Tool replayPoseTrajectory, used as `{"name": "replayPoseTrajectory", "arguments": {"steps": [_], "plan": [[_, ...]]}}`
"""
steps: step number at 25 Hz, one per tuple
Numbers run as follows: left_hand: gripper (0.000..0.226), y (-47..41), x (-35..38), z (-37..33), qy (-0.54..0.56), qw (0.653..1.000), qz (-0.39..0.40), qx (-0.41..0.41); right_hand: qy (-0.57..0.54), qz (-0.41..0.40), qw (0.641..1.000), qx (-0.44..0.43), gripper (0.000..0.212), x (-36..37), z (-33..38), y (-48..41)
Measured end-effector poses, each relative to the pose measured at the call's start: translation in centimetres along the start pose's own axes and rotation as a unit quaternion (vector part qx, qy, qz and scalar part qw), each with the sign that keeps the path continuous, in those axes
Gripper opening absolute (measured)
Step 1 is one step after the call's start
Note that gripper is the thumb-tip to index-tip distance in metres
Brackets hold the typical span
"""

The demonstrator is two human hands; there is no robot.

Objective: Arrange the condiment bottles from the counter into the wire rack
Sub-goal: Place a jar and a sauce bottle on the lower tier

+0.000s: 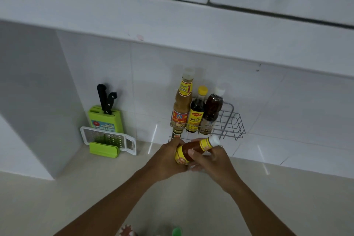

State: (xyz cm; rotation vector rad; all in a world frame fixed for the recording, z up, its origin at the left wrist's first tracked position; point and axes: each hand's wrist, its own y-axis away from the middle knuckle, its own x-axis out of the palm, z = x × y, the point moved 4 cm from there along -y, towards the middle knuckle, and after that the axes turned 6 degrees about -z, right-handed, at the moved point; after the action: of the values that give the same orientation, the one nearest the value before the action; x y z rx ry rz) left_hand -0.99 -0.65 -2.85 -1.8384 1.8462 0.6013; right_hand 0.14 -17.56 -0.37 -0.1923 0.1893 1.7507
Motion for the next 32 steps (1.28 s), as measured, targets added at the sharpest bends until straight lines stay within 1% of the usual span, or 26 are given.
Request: {"name": "replayPoseTrajectory", "arguments": {"steps": [2,3,5,6,8,10,12,15,17,21,25,27,28,30,31,32], "plan": [[0.075,-0.9,0.1,2.5,0.011,0.999,0.026,-0.017,0.037,-0.058,0.997,-0.032,0.036,-0.4,-1.5,-0.5],[0.074,-1.3,0.2,3.9,0.012,0.999,0.026,-0.038,0.07,-0.083,0.993,-0.047,0.038,-0.6,-2.2,-0.7],[0.068,-2.2,0.6,6.7,0.004,0.995,0.02,-0.093,0.108,-0.107,0.986,-0.065,0.041,-0.5,-3.4,-1.5],[0.068,-2.6,0.9,7.8,-0.001,0.992,0.024,-0.124,0.117,-0.111,0.984,-0.07,0.042,-0.4,-4.1,-2.1],[0.07,-3.3,1.9,9.1,0.003,0.985,0.047,-0.168,0.145,-0.106,0.98,-0.084,0.044,0.0,-5.4,-3.8],[0.065,-3.8,2.9,9.3,0.003,0.982,0.065,-0.18,0.178,-0.095,0.975,-0.089,0.044,0.7,-6.3,-5.6],[0.063,-4.3,3.8,9.2,0.003,0.981,0.071,-0.18,0.204,-0.082,0.973,-0.072,0.042,1.3,-7.2,-7.2],[0.064,-4.7,4.2,9.6,-0.001,0.981,0.064,-0.184,0.23,-0.05,0.972,-0.001,0.035,1.8,-8.4,-9.2],[0.064,-4.8,4.2,10.2,-0.001,0.98,0.061,-0.19,0.24,-0.042,0.969,0.03,0.03,1.8,-9.1,-10.1],[0.068,-4.6,4.2,10.6,0.011,0.978,0.06,-0.199,0.249,-0.012,0.967,0.046,0.034,2.4,-10.2,-11.8],[0.071,-4.8,4.4,11.0,0.011,0.976,0.076,-0.204,0.261,0.012,0.964,0.053,0.036,2.8,-10.8,-12.7],[0.072,-4.8,4.4,11.0,0.021,0.973,0.084,-0.213,0.271,0.014,0.961,0.053,0.042,2.5,-10.9,-12.7],[0.071,-4.7,4.3,10.9,0.023,0.971,0.089,-0.22,0.274,0.019,0.96,0.055,0.048,2.3,-11.1,-12.6],[0.07,-4.3,3.9,10.8,0.008,0.965,0.102,-0.241,0.26,0.043,0.962,0.072,0.072,1.9,-11.3,-11.8],[0.07,-4.0,3.5,10.8,-0.01,0.962,0.108,-0.25,0.25,0.045,0.964,0.08,0.085,1.8,-11.4,-11.1],[0.07,-3.8,3.1,10.7,-0.031,0.96,0.112,-0.253,0.245,0.028,0.966,0.078,0.091,1.5,-11.6,-10.5]]}}
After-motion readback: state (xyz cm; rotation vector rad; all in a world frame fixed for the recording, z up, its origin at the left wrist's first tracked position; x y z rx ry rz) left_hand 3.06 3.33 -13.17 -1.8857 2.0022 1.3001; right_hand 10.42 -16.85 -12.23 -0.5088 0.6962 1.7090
